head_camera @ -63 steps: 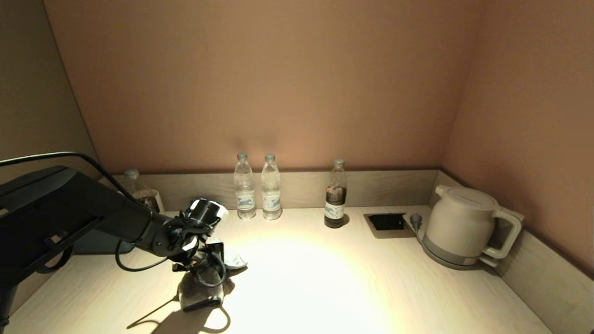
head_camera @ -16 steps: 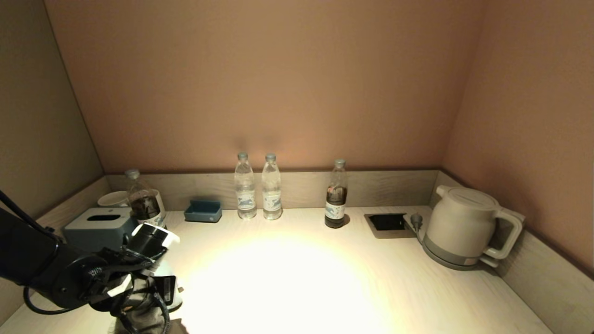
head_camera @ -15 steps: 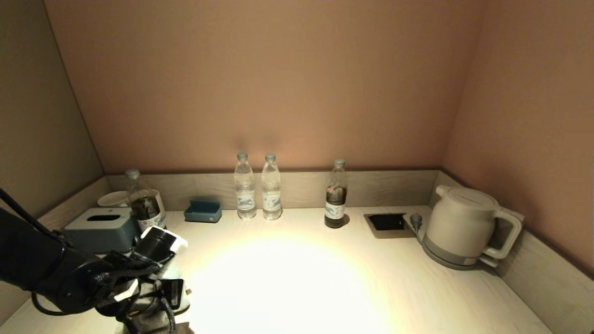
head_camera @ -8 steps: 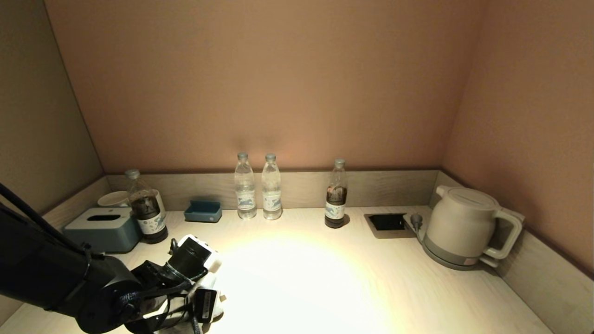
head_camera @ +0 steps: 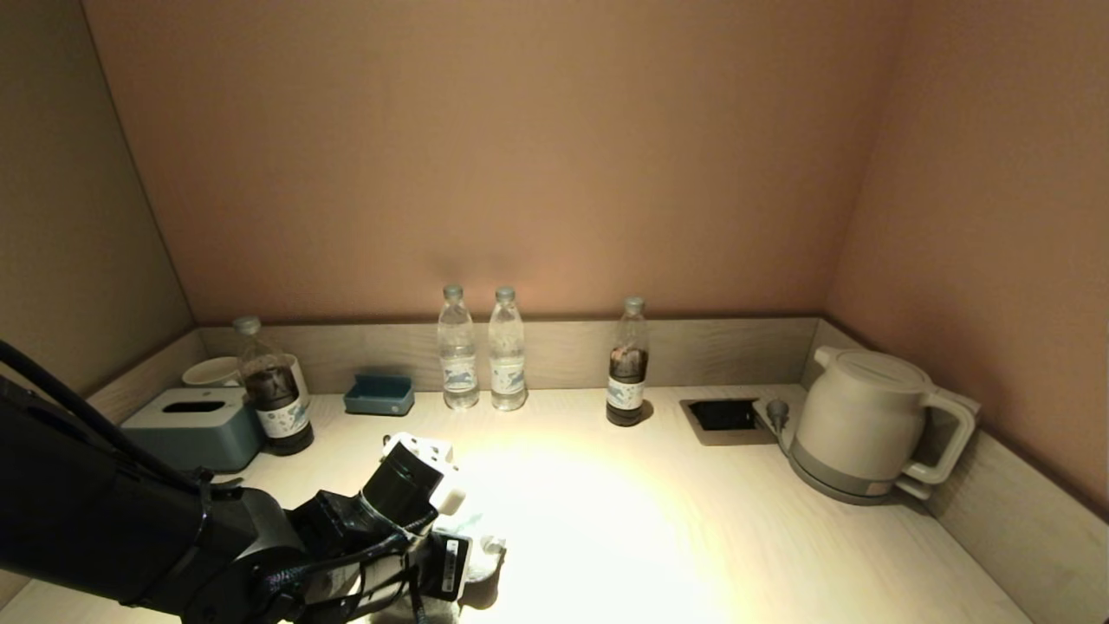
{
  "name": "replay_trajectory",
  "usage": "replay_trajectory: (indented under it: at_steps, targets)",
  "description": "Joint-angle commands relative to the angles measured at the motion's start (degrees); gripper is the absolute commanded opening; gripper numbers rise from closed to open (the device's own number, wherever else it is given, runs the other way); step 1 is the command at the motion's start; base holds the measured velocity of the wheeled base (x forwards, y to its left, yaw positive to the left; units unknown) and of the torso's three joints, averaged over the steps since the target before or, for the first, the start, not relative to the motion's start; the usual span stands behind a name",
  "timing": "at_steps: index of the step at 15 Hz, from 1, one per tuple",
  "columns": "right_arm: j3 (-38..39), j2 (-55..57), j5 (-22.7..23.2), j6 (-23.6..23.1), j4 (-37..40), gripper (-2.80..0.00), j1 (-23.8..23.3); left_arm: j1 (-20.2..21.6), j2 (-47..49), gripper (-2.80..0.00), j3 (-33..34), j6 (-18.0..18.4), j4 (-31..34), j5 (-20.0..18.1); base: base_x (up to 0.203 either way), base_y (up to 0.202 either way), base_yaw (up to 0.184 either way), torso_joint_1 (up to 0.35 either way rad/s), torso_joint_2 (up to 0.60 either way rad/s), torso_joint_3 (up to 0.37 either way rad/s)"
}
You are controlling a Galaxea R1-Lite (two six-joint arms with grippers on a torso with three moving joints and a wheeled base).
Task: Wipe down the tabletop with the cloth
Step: Sweep the stains on the table, then place the tablecloth
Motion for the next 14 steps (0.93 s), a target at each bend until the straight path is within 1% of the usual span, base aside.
replay_trajectory:
  at_steps: [1, 3, 4, 6, 9, 12, 13, 14]
  targets:
    - [0.0, 0.1, 0.0, 0.0, 0.0, -2.80, 0.0, -0.4, -0.5, -2.80, 0.3, 0.9, -2.5, 0.2, 0.000, 0.000, 0.000, 0.000, 0.00, 0.000]
    - [0.0, 0.1, 0.0, 0.0, 0.0, -2.80, 0.1, -0.2, -1.1, -2.80, 0.3, 1.3, -2.8, 0.5, 0.000, 0.000, 0.000, 0.000, 0.00, 0.000]
    - [0.0, 0.1, 0.0, 0.0, 0.0, -2.80, 0.1, 0.2, -3.3, -2.80, 0.3, 1.8, -2.9, 1.1, 0.000, 0.000, 0.000, 0.000, 0.00, 0.000]
    - [0.0, 0.1, 0.0, 0.0, 0.0, -2.80, 0.0, 1.9, -12.0, -2.80, 0.2, 3.5, -3.1, 4.4, 0.000, 0.000, 0.000, 0.000, 0.00, 0.000]
    - [0.0, 0.1, 0.0, 0.0, 0.0, -2.80, 0.0, 5.9, -23.4, -2.80, 0.0, 7.4, -3.2, 8.7, 0.000, 0.000, 0.000, 0.000, 0.00, 0.000]
    - [0.0, 0.1, 0.0, 0.0, 0.0, -2.80, 0.0, 11.4, -31.7, -2.80, -0.1, 12.1, -2.9, 12.3, 0.000, 0.000, 0.000, 0.000, 0.00, 0.000]
    - [0.0, 0.1, 0.0, 0.0, 0.0, -2.80, 0.0, 14.4, -35.3, -2.80, 0.4, 14.0, -2.9, 13.5, 0.000, 0.000, 0.000, 0.000, 0.00, 0.000]
    - [0.0, 0.1, 0.0, 0.0, 0.0, -2.80, 0.0, 18.6, -38.8, -2.80, 1.1, 16.1, -2.8, 14.5, 0.000, 0.000, 0.000, 0.000, 0.00, 0.000]
